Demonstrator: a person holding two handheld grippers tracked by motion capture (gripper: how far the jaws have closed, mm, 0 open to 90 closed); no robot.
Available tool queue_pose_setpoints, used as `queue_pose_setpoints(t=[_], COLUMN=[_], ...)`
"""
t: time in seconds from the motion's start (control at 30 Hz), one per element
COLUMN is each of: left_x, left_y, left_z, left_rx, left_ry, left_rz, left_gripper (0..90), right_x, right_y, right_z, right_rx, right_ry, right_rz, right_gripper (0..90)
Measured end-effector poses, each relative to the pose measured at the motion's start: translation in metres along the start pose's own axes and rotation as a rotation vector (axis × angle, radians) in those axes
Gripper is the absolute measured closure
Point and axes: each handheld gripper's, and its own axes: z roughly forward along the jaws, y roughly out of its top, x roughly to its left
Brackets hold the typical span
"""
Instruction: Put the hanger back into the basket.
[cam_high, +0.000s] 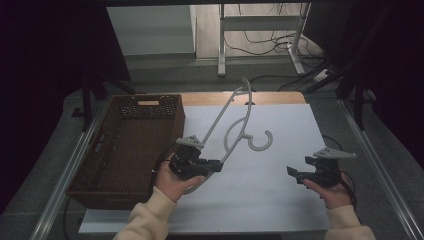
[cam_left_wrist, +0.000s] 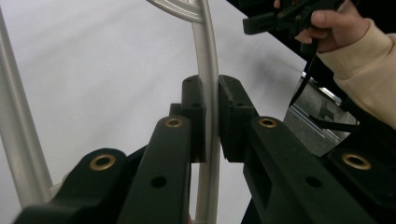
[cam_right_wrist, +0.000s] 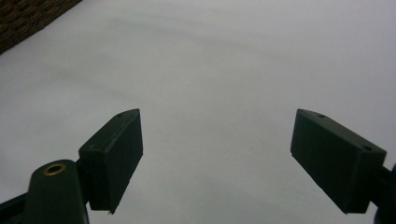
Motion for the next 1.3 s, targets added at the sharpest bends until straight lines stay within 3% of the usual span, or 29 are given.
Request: queue_pose_setpoints(t=[0.57, 0.87, 1.3], left_x=[0.009, 0.016, 0.029], left_y=[0.009, 0.01, 0.003], left_z=[-0.034, -0.046, -0.069], left_rx=[-0.072, -0.073, -0.096], left_ry=[-0.009, 0.0, 0.04], left_rz=[-0.009, -0.007, -0.035], left_gripper=[81.8, 81.9, 81.9], right_x=[0.002, 0.002, 0.002], right_y=[-0.001, -0.001, -0.001], right_z=[0.003, 0.003, 0.003], right_rx=[0.017, 0.021, 0.022], right_ry=[0.01, 0.01, 0.009], right_rz=[-0.016, -0.016, -0.014], right_gripper=[16.7, 16.6, 16.6])
